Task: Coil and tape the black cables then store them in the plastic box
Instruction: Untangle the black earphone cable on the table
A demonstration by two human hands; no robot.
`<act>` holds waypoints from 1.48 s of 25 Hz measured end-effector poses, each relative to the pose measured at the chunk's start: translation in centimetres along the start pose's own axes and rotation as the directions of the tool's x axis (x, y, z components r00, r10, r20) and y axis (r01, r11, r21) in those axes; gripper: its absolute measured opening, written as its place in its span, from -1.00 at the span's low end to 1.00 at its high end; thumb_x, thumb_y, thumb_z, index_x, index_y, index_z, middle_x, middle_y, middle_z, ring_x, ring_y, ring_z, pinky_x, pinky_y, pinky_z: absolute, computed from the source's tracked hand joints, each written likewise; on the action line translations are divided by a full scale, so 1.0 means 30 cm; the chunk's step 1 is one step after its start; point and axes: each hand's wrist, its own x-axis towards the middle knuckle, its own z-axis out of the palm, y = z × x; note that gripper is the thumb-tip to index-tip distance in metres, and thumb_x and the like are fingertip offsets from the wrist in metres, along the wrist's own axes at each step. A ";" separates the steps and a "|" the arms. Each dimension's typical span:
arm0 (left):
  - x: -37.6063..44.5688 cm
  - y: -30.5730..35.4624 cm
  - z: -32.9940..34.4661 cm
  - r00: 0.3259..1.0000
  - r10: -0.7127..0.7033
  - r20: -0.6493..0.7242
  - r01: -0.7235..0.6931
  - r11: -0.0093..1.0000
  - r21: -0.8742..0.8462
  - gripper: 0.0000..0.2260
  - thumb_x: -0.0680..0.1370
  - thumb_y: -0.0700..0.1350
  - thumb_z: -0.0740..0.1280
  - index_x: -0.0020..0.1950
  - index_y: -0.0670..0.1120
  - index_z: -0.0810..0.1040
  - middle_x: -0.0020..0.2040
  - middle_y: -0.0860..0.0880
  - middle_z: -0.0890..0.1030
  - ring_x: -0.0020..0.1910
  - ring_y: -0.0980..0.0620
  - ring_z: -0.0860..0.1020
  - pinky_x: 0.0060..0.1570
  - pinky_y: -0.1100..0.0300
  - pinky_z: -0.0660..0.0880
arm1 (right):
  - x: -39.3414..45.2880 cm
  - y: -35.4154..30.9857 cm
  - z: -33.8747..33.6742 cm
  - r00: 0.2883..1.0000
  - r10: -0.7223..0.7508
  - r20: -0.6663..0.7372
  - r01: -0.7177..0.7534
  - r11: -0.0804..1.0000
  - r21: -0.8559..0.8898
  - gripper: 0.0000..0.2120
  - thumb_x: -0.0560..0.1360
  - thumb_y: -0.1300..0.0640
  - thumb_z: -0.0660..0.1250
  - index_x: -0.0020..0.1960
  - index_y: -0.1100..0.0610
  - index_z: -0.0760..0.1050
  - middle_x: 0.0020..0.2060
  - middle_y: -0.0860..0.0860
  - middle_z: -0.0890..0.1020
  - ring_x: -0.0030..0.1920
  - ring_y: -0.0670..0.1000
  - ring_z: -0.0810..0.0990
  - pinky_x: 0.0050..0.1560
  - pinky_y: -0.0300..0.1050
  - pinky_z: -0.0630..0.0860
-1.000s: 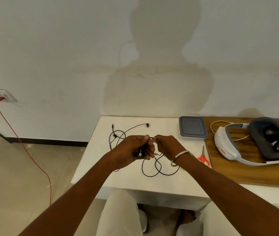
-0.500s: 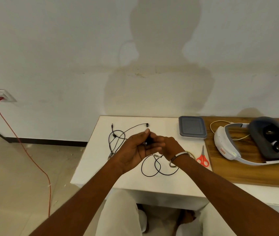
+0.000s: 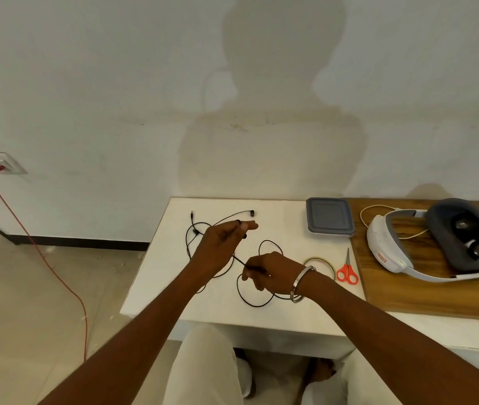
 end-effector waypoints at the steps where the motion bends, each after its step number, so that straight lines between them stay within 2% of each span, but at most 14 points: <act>1: 0.003 -0.017 -0.004 1.000 0.013 0.017 -0.014 0.997 0.075 -0.81 0.61 0.04 0.22 0.07 0.17 0.63 0.07 0.28 0.64 0.02 0.33 0.56 0.13 0.32 0.40 | -0.003 -0.007 -0.006 1.000 -0.014 0.006 0.014 1.000 0.011 -0.78 0.57 0.12 0.14 0.04 0.07 0.55 -0.32 -0.03 0.61 -0.28 -0.07 0.58 -0.11 -0.16 0.54; 3: 0.007 -0.050 -0.008 0.998 0.028 0.063 -0.040 0.979 0.198 -0.80 0.60 0.09 0.21 0.06 0.18 0.63 0.06 0.29 0.64 0.12 0.37 0.52 0.17 0.38 0.36 | -0.010 -0.024 -0.019 0.999 -0.049 -0.002 0.049 0.997 0.061 -0.80 0.56 0.15 0.16 0.03 0.07 0.55 -0.30 -0.05 0.61 -0.25 -0.10 0.58 -0.08 -0.23 0.52; 5: 0.007 -0.074 -0.007 0.995 0.028 0.101 -0.053 0.966 0.253 -0.79 0.61 0.08 0.21 0.06 0.14 0.64 0.01 0.28 0.65 0.12 0.36 0.53 0.09 0.48 0.35 | -0.013 -0.035 -0.029 0.995 -0.088 -0.046 0.092 0.989 0.111 -0.82 0.55 0.17 0.20 0.02 0.09 0.57 -0.21 -0.09 0.61 -0.15 -0.11 0.59 0.00 -0.30 0.47; 9: 0.003 -0.080 -0.019 0.994 0.077 0.077 -0.097 0.947 0.306 -0.79 0.61 0.02 0.23 0.05 0.06 0.66 -0.07 0.24 0.67 0.02 0.35 0.56 -0.01 0.53 0.36 | -0.018 -0.030 -0.048 0.987 -0.095 -0.133 0.126 0.959 0.253 -0.90 0.54 0.18 0.26 -0.05 0.08 0.56 -0.10 -0.08 0.62 -0.02 -0.09 0.58 0.16 -0.19 0.43; 12: 0.000 -0.079 -0.050 0.997 0.062 0.046 -0.074 0.938 0.339 -0.80 0.60 0.02 0.24 0.00 0.06 0.67 -0.16 0.28 0.64 -0.03 0.41 0.53 -0.06 0.51 0.34 | -0.020 -0.025 -0.058 0.986 -0.057 -0.154 0.115 0.909 0.401 -0.87 0.54 0.26 0.21 -0.10 0.11 0.51 -0.26 0.06 0.62 -0.22 0.01 0.63 -0.03 -0.12 0.54; 16: -0.017 -0.072 -0.059 0.993 -0.034 0.115 -0.007 0.940 0.342 -0.78 0.62 0.00 0.22 -0.07 0.06 0.66 -0.32 0.37 0.58 -0.18 0.42 0.50 -0.13 0.39 0.34 | -0.015 -0.023 -0.071 0.973 0.001 -0.233 0.089 0.922 0.376 -0.90 0.56 0.16 0.24 -0.02 0.11 0.53 -0.41 0.03 0.47 -0.42 -0.03 0.52 -0.29 -0.11 0.61; 18: -0.022 -0.074 -0.063 0.981 -0.102 0.163 0.052 0.957 0.286 -0.73 0.63 -0.01 0.20 -0.06 0.01 0.69 -0.24 0.30 0.64 -0.17 0.32 0.55 -0.04 0.33 0.41 | -0.009 -0.018 -0.076 0.961 -0.016 -0.274 0.106 0.943 0.317 -0.86 0.57 0.15 0.22 0.03 0.13 0.54 -0.41 -0.07 0.46 -0.44 -0.13 0.49 -0.34 -0.24 0.54; 20: -0.027 -0.083 -0.066 0.963 -0.134 0.235 0.083 0.973 0.216 -0.70 0.64 -0.03 0.18 -0.05 -0.02 0.70 -0.08 0.11 0.70 -0.08 0.13 0.59 0.11 0.16 0.48 | -0.002 -0.008 -0.081 0.943 -0.049 -0.330 0.140 0.956 0.257 -0.85 0.56 0.16 0.23 0.04 0.16 0.55 -0.31 -0.14 0.53 -0.35 -0.25 0.51 -0.26 -0.42 0.44; 22: -0.041 -0.076 -0.060 0.940 -0.146 0.310 0.107 0.984 0.139 -0.67 0.65 -0.09 0.13 -0.02 -0.11 0.69 -0.02 -0.01 0.71 0.01 -0.04 0.60 0.12 0.14 0.48 | 0.003 0.000 -0.082 0.930 -0.070 -0.362 0.166 0.956 0.242 -0.87 0.55 0.15 0.26 0.02 0.15 0.56 -0.20 -0.14 0.59 -0.22 -0.29 0.53 -0.16 -0.46 0.43; 24: -0.054 -0.058 -0.049 0.918 -0.160 0.363 0.156 0.987 0.040 -0.65 0.67 -0.10 0.09 -0.02 -0.16 0.65 -0.01 -0.05 0.71 0.04 0.00 0.63 0.11 0.18 0.42 | 0.006 0.006 -0.078 0.925 -0.079 -0.371 0.176 0.955 0.237 -0.87 0.55 0.14 0.26 0.02 0.15 0.56 -0.15 -0.11 0.60 -0.18 -0.27 0.53 -0.12 -0.47 0.42; 27: -0.058 -0.038 -0.043 0.892 -0.198 0.406 0.267 0.956 -0.120 -0.65 0.65 0.02 0.09 -0.03 -0.13 0.59 0.05 -0.15 0.69 0.13 -0.05 0.63 0.19 0.00 0.31 | 0.009 0.014 -0.072 0.922 -0.072 -0.379 0.167 0.961 0.222 -0.85 0.56 0.15 0.24 0.06 0.15 0.56 -0.17 -0.16 0.57 -0.22 -0.32 0.50 -0.17 -0.49 0.39; 31: -0.055 -0.020 -0.042 0.902 -0.151 0.404 0.268 0.930 -0.251 -0.68 0.57 0.09 0.15 -0.05 -0.06 0.61 0.08 -0.17 0.67 0.17 -0.11 0.61 0.27 -0.13 0.35 | 0.013 0.016 -0.053 0.930 -0.053 -0.364 0.134 0.970 0.203 -0.78 0.59 0.13 0.18 0.14 0.13 0.54 -0.12 -0.03 0.59 -0.23 -0.13 0.52 -0.22 -0.45 0.43; 35: -0.049 -0.004 -0.037 0.912 -0.108 0.396 0.287 0.858 -0.425 -0.72 0.57 0.05 0.19 -0.03 -0.05 0.63 0.04 -0.13 0.65 0.14 -0.21 0.60 0.21 -0.21 0.45 | 0.010 0.002 -0.036 0.945 -0.005 -0.327 0.097 0.959 0.265 -0.75 0.62 0.14 0.10 0.19 0.15 0.49 -0.29 0.03 0.54 -0.39 -0.11 0.46 -0.36 -0.43 0.42; 37: -0.051 -0.001 -0.040 0.918 -0.089 0.386 0.296 0.800 -0.522 -0.72 0.54 0.06 0.25 0.00 -0.11 0.61 0.00 -0.18 0.62 0.09 -0.25 0.60 0.15 -0.25 0.50 | 0.008 -0.006 -0.035 0.956 -0.020 -0.293 0.101 0.960 0.263 -0.76 0.63 0.13 0.06 0.11 0.10 0.50 -0.39 0.00 0.50 -0.44 -0.14 0.43 -0.37 -0.40 0.41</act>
